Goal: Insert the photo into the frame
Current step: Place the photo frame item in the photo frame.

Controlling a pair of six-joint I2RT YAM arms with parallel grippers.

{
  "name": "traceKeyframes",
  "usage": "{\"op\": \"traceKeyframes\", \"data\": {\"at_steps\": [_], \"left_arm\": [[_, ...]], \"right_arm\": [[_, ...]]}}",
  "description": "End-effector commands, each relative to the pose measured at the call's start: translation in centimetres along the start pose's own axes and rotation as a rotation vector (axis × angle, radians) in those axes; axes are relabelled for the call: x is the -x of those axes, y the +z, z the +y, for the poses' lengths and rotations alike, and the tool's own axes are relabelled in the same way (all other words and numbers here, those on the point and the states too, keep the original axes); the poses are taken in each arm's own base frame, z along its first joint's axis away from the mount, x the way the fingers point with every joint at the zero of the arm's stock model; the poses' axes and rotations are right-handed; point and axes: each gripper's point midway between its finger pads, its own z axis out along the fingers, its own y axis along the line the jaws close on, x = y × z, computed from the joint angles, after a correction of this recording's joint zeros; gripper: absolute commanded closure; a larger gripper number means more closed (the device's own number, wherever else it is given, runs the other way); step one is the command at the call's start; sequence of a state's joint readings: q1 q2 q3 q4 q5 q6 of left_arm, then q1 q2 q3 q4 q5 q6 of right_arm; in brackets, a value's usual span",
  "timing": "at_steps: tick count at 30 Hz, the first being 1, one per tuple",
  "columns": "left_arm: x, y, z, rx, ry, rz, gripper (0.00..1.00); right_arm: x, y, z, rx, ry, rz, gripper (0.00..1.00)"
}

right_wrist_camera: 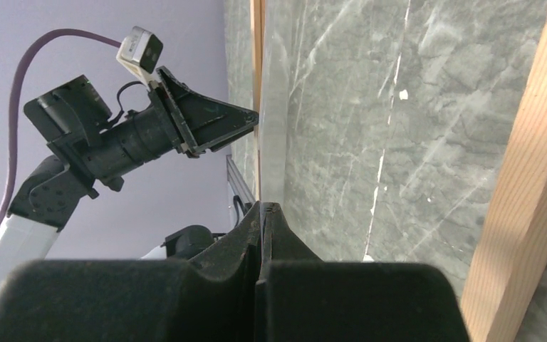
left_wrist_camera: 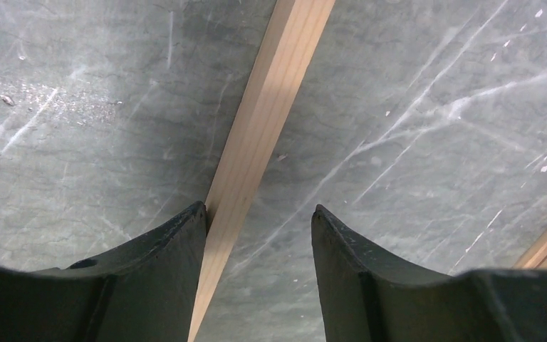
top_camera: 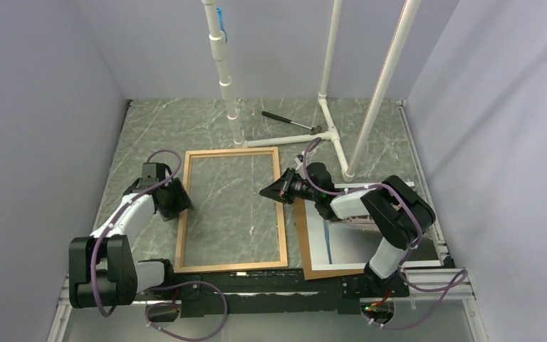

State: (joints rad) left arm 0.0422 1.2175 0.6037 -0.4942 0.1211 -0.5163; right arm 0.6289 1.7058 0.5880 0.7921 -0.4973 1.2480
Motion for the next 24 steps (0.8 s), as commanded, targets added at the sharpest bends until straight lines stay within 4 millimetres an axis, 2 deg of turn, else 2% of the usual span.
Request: {"op": "traceKeyframes", "data": {"at_steps": [1,12,24], "left_arm": [[0.5,0.0,-3.2,-0.168,0.011,-0.01,0.42],[-0.4,0.5,-3.7,-0.215,0.018,0.033,0.45],[-0.7,-0.2,-3.5,-0.21,0.035,0.028,0.42]], "right_arm": [[-0.1,0.0,0.2,0.004,-0.063,-0.001,1.0],[0.5,-0.2,0.9,-0.002,-0.136,-0.02,1.0],[1.7,-1.2,4.3,0.052,-0.212,-0.079,1.0]]}}
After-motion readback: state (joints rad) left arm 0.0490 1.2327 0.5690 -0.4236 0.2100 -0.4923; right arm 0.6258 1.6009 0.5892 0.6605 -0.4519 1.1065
